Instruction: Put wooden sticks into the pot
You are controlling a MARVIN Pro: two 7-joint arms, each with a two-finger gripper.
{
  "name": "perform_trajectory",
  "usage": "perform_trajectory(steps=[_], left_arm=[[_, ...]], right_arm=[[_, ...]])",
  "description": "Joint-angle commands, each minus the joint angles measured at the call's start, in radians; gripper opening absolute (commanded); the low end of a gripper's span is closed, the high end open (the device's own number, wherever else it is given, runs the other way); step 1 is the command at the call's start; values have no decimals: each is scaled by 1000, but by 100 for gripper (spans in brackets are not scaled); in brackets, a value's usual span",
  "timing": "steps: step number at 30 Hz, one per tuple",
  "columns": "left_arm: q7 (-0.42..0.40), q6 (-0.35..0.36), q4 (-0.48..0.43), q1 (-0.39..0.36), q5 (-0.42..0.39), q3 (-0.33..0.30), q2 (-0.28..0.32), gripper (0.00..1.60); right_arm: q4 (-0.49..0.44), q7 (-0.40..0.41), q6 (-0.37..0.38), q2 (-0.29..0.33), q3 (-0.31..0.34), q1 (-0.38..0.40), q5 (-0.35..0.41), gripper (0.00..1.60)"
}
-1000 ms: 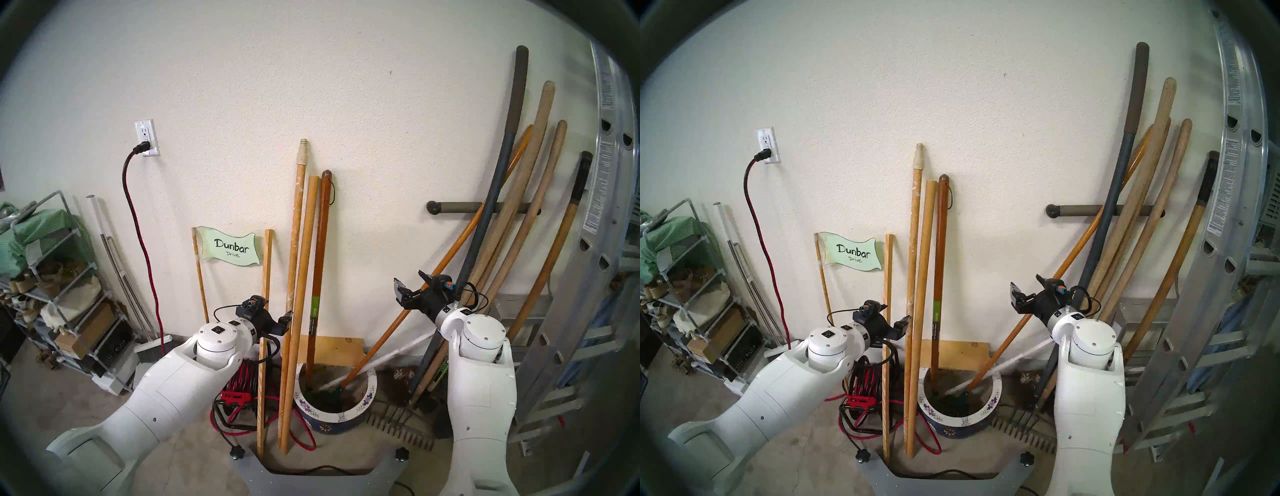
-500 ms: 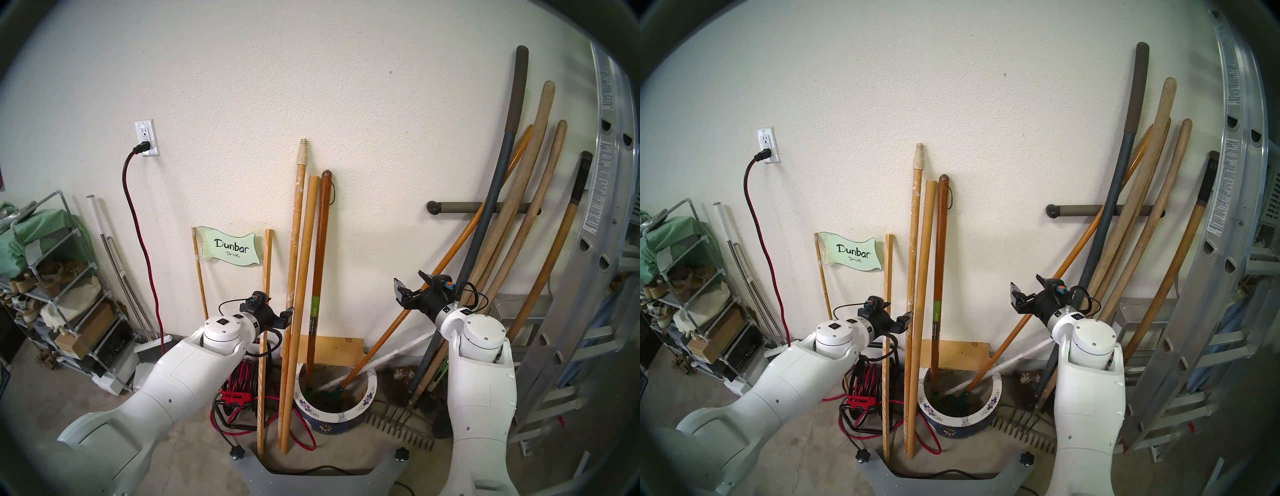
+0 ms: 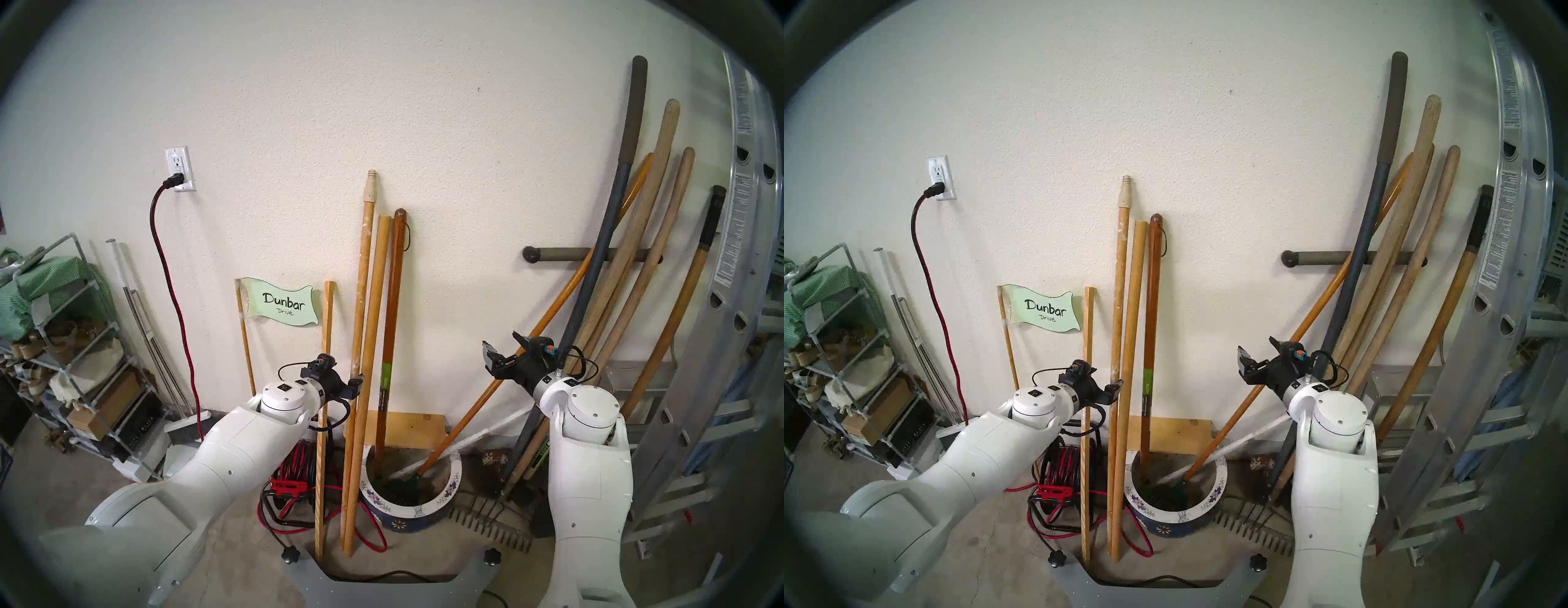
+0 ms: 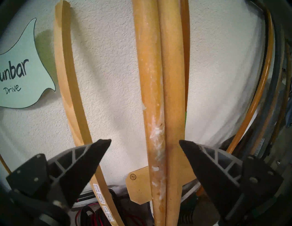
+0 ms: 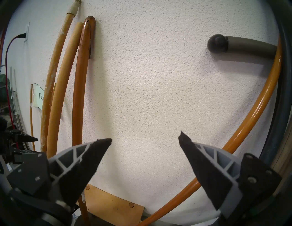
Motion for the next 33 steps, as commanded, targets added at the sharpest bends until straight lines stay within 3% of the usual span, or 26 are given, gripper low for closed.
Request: perform_trajectory(steps=[1,10,16,28,32,33], left_arm=[[-2,-26,37,-36,-3,-9,-25,160],[-9,-34,63,-48,11,-4,-41,160],[-1,-68,185,-98,34,4,-94,160],[-19,-104,309,-154,47,3,-139,160],[-27,-120,350,-168,49,3,-154,157],[-29,-122,356,-171,50,3,-156,148]], right_arm=[[-1,0,0,0,0,0,0,160],[-1,0,0,0,0,0,0,160],[-1,0,0,0,0,0,0,160],[-1,0,0,0,0,0,0,160],[-1,0,0,0,0,0,0,160],[-1,0,0,0,0,0,0,160]])
